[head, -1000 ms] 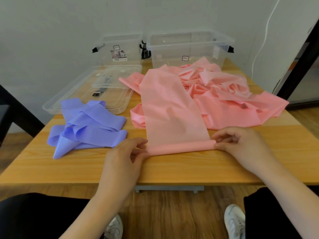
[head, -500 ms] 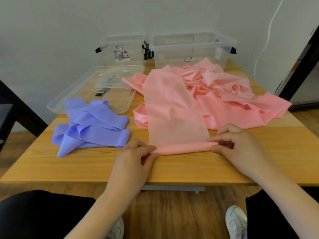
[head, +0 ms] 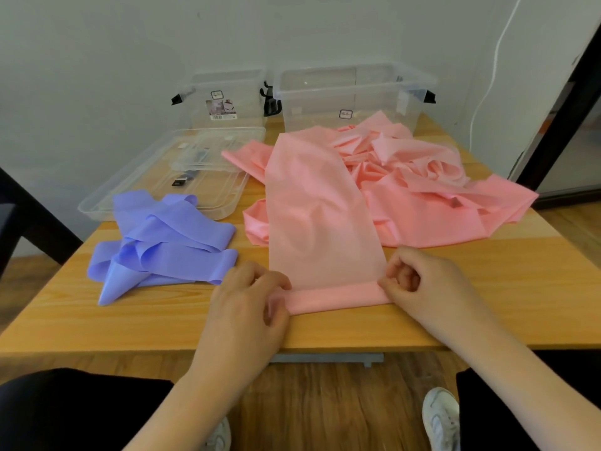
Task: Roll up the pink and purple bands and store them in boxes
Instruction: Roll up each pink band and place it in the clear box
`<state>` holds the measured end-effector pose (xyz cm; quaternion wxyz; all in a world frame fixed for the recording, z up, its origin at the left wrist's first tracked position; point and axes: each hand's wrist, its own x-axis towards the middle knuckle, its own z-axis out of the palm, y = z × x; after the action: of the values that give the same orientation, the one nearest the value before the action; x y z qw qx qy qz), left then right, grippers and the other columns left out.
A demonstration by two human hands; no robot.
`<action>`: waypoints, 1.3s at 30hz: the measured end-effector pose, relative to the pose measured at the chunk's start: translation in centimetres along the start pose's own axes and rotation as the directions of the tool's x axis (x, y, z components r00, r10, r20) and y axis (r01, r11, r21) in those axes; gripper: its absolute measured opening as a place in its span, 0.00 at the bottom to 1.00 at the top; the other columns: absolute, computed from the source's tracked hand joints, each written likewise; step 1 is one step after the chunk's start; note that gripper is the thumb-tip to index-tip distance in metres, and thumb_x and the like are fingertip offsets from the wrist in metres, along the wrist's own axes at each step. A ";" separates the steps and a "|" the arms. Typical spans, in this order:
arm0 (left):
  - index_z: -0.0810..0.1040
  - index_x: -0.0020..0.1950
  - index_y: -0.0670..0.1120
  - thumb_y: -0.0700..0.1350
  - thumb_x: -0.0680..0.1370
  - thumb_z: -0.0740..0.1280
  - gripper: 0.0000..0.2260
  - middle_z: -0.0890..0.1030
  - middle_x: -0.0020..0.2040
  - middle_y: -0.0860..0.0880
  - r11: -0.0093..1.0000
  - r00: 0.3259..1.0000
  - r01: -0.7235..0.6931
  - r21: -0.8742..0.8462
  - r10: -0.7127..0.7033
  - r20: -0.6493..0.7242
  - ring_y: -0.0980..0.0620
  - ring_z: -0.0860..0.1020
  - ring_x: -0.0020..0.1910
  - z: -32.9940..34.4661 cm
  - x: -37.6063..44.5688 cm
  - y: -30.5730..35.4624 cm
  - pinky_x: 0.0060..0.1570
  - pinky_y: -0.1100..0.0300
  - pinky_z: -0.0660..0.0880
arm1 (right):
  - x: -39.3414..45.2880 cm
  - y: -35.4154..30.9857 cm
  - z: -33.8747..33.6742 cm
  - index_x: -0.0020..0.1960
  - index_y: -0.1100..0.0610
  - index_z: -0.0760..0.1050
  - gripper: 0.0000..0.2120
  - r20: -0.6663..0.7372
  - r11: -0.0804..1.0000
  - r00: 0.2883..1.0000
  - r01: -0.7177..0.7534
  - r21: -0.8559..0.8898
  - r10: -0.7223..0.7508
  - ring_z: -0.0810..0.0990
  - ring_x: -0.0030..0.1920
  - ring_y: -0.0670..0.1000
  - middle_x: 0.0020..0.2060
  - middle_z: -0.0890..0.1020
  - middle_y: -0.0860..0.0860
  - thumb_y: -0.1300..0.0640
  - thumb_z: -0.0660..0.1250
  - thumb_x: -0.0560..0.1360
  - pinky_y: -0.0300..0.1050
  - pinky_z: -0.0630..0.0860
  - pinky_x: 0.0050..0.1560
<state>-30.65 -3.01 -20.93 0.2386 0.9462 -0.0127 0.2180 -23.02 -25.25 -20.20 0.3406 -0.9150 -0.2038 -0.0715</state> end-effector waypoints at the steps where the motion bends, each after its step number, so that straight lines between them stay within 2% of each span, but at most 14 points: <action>1: 0.80 0.43 0.50 0.46 0.70 0.61 0.09 0.74 0.40 0.56 0.999 0.999 -0.034 -0.019 0.035 0.020 0.57 0.71 0.36 0.0 0.0 -0.2 0.38 0.63 0.71 | 0.0 0.2 -0.2 0.35 0.50 0.72 0.10 -0.007 0.999 1.000 0.028 -0.017 -0.028 0.73 0.35 0.43 0.31 0.74 0.45 0.59 0.72 0.68 0.34 0.68 0.37; 4: 0.81 0.44 0.51 0.53 0.72 0.61 0.11 0.77 0.43 0.59 0.990 0.987 -0.089 -0.107 0.102 0.121 0.62 0.73 0.44 -0.5 0.1 -0.7 0.45 0.70 0.70 | 0.2 0.4 -1.0 0.38 0.46 0.75 0.08 0.094 0.992 0.988 0.122 0.022 -0.123 0.75 0.44 0.41 0.40 0.76 0.42 0.58 0.72 0.69 0.31 0.68 0.47; 7: 0.80 0.45 0.54 0.56 0.71 0.64 0.09 0.77 0.42 0.62 0.984 0.981 -0.085 -0.153 0.110 0.163 0.66 0.74 0.45 -1.2 0.3 -0.8 0.45 0.76 0.68 | 0.2 0.2 -1.5 0.43 0.44 0.77 0.08 0.180 0.988 0.972 0.146 0.039 -0.151 0.73 0.50 0.38 0.42 0.78 0.39 0.56 0.72 0.69 0.27 0.66 0.50; 9: 0.79 0.45 0.56 0.50 0.72 0.67 0.03 0.77 0.39 0.65 0.983 0.989 -0.059 -0.173 0.081 0.125 0.69 0.74 0.42 -1.2 0.5 -0.4 0.42 0.79 0.67 | 0.1 0.1 -1.4 0.42 0.43 0.76 0.09 0.160 0.991 0.978 0.129 0.042 -0.134 0.74 0.47 0.39 0.41 0.79 0.40 0.57 0.71 0.70 0.28 0.66 0.48; 13: 0.80 0.46 0.50 0.39 0.73 0.70 0.07 0.75 0.36 0.64 0.980 0.998 0.059 -0.190 -0.054 0.035 0.71 0.73 0.41 -0.4 0.8 -0.2 0.39 0.79 0.66 | 0.1 -0.1 -0.6 0.46 0.47 0.79 0.06 0.139 0.998 0.989 0.044 0.048 -0.050 0.74 0.45 0.39 0.42 0.79 0.40 0.57 0.66 0.74 0.26 0.66 0.46; 15: 0.78 0.47 0.51 0.40 0.72 0.71 0.08 0.74 0.36 0.61 0.982 0.995 0.096 -0.162 -0.096 0.007 0.65 0.74 0.40 0.0 0.9 -0.4 0.38 0.78 0.66 | 0.1 -0.2 -0.2 0.47 0.49 0.79 0.04 0.099 1.000 0.995 0.028 -0.006 -0.027 0.73 0.43 0.39 0.40 0.78 0.41 0.55 0.66 0.75 0.26 0.66 0.44; 18: 0.80 0.43 0.49 0.43 0.72 0.69 0.02 0.74 0.41 0.57 0.999 1.000 0.003 -0.050 -0.004 -0.024 0.57 0.73 0.36 0.3 1.1 -0.7 0.36 0.73 0.67 | -0.1 -0.2 0.2 0.44 0.48 0.75 0.04 -0.010 0.997 0.999 0.031 -0.072 -0.032 0.70 0.41 0.41 0.37 0.74 0.43 0.54 0.69 0.71 0.32 0.66 0.41; 21: 0.82 0.42 0.49 0.51 0.72 0.63 0.10 0.77 0.43 0.56 0.992 0.989 -0.125 -0.022 0.126 0.081 0.59 0.72 0.42 -0.2 1.0 -0.8 0.40 0.67 0.71 | -0.1 0.1 0.2 0.41 0.52 0.78 0.04 0.001 0.981 0.985 0.172 -0.093 -0.172 0.69 0.43 0.42 0.39 0.74 0.42 0.58 0.72 0.68 0.38 0.67 0.46; 24: 0.82 0.45 0.50 0.57 0.70 0.63 0.14 0.78 0.44 0.59 0.988 0.982 -0.102 -0.114 0.118 0.146 0.63 0.73 0.45 -0.8 1.0 -1.0 0.47 0.73 0.69 | 0.1 0.1 -0.5 0.44 0.52 0.79 0.06 0.150 0.984 0.973 0.178 -0.006 -0.175 0.72 0.46 0.40 0.42 0.77 0.41 0.56 0.74 0.67 0.30 0.66 0.50; 28: 0.82 0.45 0.48 0.48 0.72 0.67 0.06 0.76 0.38 0.65 0.989 0.996 -0.050 -0.137 0.059 0.066 0.70 0.73 0.42 -0.5 1.0 -0.7 0.42 0.80 0.65 | 0.4 0.2 -0.6 0.49 0.54 0.81 0.06 0.132 0.990 0.982 0.135 0.036 -0.138 0.75 0.46 0.38 0.43 0.78 0.41 0.60 0.67 0.73 0.23 0.64 0.50; 31: 0.82 0.44 0.47 0.39 0.73 0.69 0.04 0.75 0.34 0.65 0.991 0.999 0.022 -0.134 -0.018 0.029 0.68 0.74 0.40 -0.1 1.2 -0.4 0.38 0.77 0.67 | 0.5 -0.2 -0.1 0.50 0.54 0.81 0.07 0.088 0.997 0.994 0.058 0.051 -0.063 0.74 0.42 0.38 0.41 0.78 0.41 0.61 0.64 0.76 0.21 0.64 0.46; 35: 0.77 0.46 0.49 0.45 0.73 0.68 0.03 0.72 0.34 0.58 0.997 0.997 0.078 -0.011 -0.078 0.008 0.57 0.72 0.34 0.7 1.5 -0.1 0.31 0.69 0.66 | 0.6 -0.5 0.4 0.44 0.48 0.73 0.03 0.003 1.000 1.000 -0.013 0.002 0.013 0.71 0.34 0.38 0.33 0.73 0.41 0.55 0.67 0.73 0.29 0.68 0.37; 37: 0.78 0.44 0.48 0.48 0.72 0.64 0.07 0.73 0.39 0.56 0.998 0.999 -0.021 0.057 0.023 -0.027 0.56 0.70 0.38 0.8 1.6 -0.2 0.37 0.63 0.69 | 0.5 -0.3 0.7 0.42 0.50 0.71 0.06 -0.041 0.998 0.999 0.021 -0.063 -0.024 0.70 0.34 0.42 0.32 0.71 0.43 0.54 0.69 0.72 0.34 0.65 0.34; 39: 0.81 0.42 0.48 0.50 0.72 0.60 0.11 0.77 0.41 0.54 0.990 0.992 -0.127 0.054 0.126 0.016 0.55 0.71 0.40 0.6 1.5 -0.3 0.39 0.56 0.73 | 0.4 0.0 0.5 0.40 0.52 0.74 0.06 -0.047 0.982 0.987 0.145 -0.121 -0.152 0.69 0.38 0.44 0.35 0.71 0.42 0.57 0.71 0.70 0.33 0.64 0.38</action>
<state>-28.99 -2.88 -20.91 0.1980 0.9511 -0.0681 0.2270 -22.68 -24.79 -20.41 0.2854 -0.9134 -0.2575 -0.1340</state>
